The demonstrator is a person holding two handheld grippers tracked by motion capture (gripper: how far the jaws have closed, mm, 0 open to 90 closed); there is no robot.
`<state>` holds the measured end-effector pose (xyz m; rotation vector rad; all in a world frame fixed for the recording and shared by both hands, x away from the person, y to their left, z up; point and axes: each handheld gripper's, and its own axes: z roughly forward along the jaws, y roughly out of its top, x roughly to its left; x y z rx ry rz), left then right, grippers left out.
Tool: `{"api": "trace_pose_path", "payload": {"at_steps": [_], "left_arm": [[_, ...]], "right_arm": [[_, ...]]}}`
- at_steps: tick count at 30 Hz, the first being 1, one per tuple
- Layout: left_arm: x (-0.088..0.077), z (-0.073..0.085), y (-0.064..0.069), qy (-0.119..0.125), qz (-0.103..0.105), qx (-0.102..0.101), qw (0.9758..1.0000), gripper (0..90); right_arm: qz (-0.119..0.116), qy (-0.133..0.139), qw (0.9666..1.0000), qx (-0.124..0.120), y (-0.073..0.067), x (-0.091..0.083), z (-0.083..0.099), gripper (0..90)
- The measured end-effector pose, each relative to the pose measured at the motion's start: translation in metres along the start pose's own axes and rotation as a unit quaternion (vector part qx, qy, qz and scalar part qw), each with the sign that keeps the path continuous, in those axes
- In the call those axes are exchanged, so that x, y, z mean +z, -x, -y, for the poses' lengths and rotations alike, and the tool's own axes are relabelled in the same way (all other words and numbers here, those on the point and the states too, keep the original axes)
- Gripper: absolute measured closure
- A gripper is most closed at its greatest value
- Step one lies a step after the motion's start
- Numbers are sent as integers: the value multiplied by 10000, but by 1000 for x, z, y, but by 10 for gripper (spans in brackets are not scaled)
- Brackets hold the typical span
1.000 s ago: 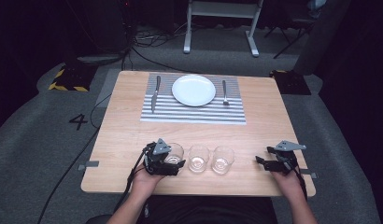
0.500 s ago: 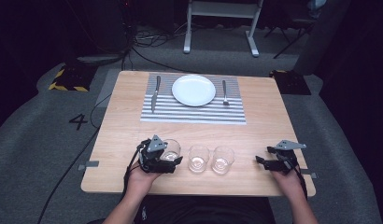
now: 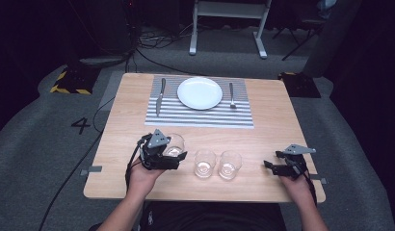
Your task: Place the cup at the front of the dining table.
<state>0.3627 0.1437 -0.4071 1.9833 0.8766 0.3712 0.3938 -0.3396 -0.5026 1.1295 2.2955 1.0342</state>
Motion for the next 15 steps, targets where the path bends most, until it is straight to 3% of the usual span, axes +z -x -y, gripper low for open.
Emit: {"api": "trace_pose_path", "payload": {"at_steps": [5,7,15], "left_arm": [[-4,-9,-4,28,-21,2,10000,195],[-8,-18,-7,54,-121,128,9998,195],[-13,-31,-16,208,-180,51,9996,195]], "right_arm": [[35,10,10000,35,0,0,0,270],[48,8,10000,16,0,0,0,270],[82,30,10000,-20,-1,0,0,271]]}}
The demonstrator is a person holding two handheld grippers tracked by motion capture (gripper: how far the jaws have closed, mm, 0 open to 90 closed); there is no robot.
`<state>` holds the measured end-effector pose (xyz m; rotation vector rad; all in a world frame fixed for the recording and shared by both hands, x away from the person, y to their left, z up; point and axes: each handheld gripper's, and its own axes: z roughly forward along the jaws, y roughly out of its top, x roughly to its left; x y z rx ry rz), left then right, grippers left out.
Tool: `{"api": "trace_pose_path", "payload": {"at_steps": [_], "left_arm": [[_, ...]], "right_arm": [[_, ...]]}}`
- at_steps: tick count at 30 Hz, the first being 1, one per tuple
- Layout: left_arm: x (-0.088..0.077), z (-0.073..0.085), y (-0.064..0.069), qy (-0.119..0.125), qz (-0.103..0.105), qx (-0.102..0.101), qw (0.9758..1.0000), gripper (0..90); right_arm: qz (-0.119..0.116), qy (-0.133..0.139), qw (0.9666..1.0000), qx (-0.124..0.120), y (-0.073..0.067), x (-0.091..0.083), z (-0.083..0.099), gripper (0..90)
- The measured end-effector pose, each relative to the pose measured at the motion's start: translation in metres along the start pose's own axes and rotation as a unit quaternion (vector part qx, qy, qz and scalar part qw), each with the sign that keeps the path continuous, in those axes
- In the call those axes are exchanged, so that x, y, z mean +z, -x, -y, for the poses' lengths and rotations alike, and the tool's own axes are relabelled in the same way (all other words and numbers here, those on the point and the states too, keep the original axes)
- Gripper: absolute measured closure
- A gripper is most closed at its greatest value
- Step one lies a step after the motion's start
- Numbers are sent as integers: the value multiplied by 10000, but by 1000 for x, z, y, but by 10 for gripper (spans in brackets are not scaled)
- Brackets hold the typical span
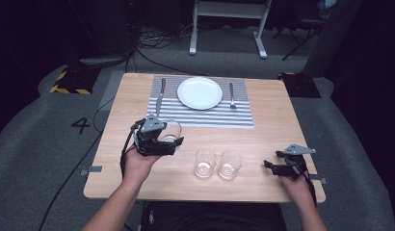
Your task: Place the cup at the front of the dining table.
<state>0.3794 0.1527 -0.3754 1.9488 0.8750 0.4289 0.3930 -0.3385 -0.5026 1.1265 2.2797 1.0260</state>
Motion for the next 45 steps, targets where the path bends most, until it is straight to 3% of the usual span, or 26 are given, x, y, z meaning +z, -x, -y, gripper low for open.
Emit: {"api": "trace_pose_path", "payload": {"at_steps": [4,10,21,22,25,35,36,39,40,44,45], "left_arm": [[-2,-9,-7,122,-19,-92,9999,195],[-3,-22,-11,342,-134,-75,9993,195],[3,-50,-21,437,-214,-44,9988,195],[7,-58,-27,422,-240,-88,9988,195],[11,-68,-37,464,-194,-263,9984,195],[25,-85,-59,540,-203,-599,9965,195],[28,-86,-60,547,-182,-711,9958,195],[34,-90,-63,506,-252,-653,9963,195],[37,-93,-66,425,-328,-548,9971,195],[43,-95,-69,393,-402,-567,9968,195],[47,-98,-71,332,-506,-513,9968,195]], "right_arm": [[-26,-3,10000,35,0,0,0,271],[-30,-6,10000,29,0,0,0,271],[-8,-3,10000,17,0,0,0,270],[31,6,10000,-70,-1,0,0,270],[-5,-1,10000,7,0,0,0,269],[-28,-8,10000,47,0,0,0,269],[-28,-8,10000,47,0,0,0,269],[-8,3,10000,4,0,0,0,269],[-5,8,10000,23,0,0,0,269],[-14,3,10000,20,0,0,0,269],[-14,3,10000,20,0,0,0,269]]}}
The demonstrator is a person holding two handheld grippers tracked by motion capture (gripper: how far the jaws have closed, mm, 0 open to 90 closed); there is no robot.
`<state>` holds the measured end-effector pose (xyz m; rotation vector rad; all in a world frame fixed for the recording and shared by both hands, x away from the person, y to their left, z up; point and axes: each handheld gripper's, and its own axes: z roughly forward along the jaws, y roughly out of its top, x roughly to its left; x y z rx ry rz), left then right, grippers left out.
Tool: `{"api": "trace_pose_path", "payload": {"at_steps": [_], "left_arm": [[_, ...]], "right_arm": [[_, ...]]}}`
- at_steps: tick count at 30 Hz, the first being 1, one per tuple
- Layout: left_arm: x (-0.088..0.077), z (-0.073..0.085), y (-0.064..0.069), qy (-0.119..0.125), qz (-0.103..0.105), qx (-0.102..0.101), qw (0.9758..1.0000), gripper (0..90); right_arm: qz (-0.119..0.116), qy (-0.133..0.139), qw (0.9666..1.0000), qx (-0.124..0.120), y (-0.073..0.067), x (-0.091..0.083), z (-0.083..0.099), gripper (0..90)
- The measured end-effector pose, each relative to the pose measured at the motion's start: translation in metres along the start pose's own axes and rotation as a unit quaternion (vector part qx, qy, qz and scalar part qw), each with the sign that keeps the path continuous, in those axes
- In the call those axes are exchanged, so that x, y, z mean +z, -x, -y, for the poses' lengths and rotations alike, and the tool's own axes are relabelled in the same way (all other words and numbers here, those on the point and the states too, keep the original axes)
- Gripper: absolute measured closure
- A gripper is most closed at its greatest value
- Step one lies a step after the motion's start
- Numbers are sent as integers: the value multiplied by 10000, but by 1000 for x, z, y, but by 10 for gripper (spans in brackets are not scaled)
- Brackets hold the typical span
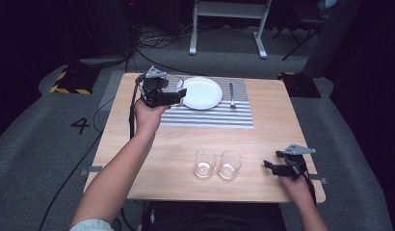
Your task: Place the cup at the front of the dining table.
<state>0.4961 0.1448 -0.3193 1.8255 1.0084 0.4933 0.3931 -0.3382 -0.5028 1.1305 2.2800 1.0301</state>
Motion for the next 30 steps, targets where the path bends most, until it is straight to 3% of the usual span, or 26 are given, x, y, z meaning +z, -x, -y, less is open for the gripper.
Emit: {"api": "trace_pose_path", "payload": {"at_steps": [3,12,16,22,28,30], "left_arm": [[9,-4,-3,-10,-180,-41,9998,195],[32,-17,-15,-143,-328,-173,9992,195],[45,-26,-23,-284,-548,-201,9979,195],[60,-32,-31,-401,-680,-360,9962,195],[75,-22,-42,-599,-719,-620,9937,194],[86,-12,-47,-763,-743,-797,9911,194]], "right_arm": [[-3,-3,10000,-1,0,0,0,269],[-23,-2,10000,25,0,0,0,269],[-40,-26,10000,2,1,0,0,269],[-39,-28,10000,-5,2,0,0,270],[-16,-8,10000,23,0,0,0,270],[7,-5,10000,-77,1,0,0,272]]}}
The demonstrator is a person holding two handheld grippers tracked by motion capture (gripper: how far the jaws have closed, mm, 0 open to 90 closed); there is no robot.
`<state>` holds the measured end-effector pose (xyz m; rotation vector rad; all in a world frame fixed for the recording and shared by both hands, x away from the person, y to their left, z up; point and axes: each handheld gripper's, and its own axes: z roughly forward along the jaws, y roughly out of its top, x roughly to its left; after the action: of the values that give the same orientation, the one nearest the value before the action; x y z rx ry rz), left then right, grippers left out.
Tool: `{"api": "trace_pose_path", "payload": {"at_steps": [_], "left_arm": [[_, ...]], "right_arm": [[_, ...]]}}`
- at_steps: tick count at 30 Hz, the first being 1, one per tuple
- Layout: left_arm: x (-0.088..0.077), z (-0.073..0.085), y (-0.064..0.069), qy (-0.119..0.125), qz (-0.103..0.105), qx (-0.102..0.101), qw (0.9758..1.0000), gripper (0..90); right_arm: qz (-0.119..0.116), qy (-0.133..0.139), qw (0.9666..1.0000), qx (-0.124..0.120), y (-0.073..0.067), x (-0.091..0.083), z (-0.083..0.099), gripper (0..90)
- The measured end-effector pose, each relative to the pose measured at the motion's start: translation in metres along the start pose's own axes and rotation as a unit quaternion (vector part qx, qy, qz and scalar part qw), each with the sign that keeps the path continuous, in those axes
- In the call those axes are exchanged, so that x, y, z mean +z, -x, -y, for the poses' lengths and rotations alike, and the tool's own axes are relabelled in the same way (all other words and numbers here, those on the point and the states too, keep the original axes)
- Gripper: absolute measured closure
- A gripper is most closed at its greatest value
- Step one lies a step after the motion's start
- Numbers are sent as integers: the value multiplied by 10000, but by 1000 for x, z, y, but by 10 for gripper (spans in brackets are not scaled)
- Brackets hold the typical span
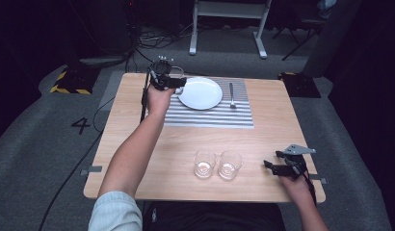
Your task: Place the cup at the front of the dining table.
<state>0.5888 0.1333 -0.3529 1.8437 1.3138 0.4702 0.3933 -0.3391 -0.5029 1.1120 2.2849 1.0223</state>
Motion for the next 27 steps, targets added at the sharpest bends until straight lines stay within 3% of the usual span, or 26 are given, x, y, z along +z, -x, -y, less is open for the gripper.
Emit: {"api": "trace_pose_path", "payload": {"at_steps": [4,5,13,14,21,22,23,27], "left_arm": [[13,7,-5,-186,-50,-74,9998,194],[19,10,-7,-300,-125,-70,9994,194],[39,22,-18,-666,-200,-171,9974,193],[44,25,-21,-832,-220,-136,9962,193],[58,32,-22,-1091,-409,65,9932,192],[59,33,-21,-1100,-360,-13,9933,192],[63,34,-22,-1209,-342,75,9920,192],[70,37,-21,-1356,-340,113,9901,192]], "right_arm": [[5,19,10000,82,-2,0,0,272],[-6,8,10000,-31,0,0,0,272],[-15,15,10000,-6,-1,0,0,272],[-13,14,10000,-9,-1,0,0,272],[-13,6,10000,-9,0,0,0,272],[-16,-8,10000,18,-1,0,0,272],[-5,13,10000,79,-2,0,0,272],[-18,11,10000,61,-2,0,0,272]]}}
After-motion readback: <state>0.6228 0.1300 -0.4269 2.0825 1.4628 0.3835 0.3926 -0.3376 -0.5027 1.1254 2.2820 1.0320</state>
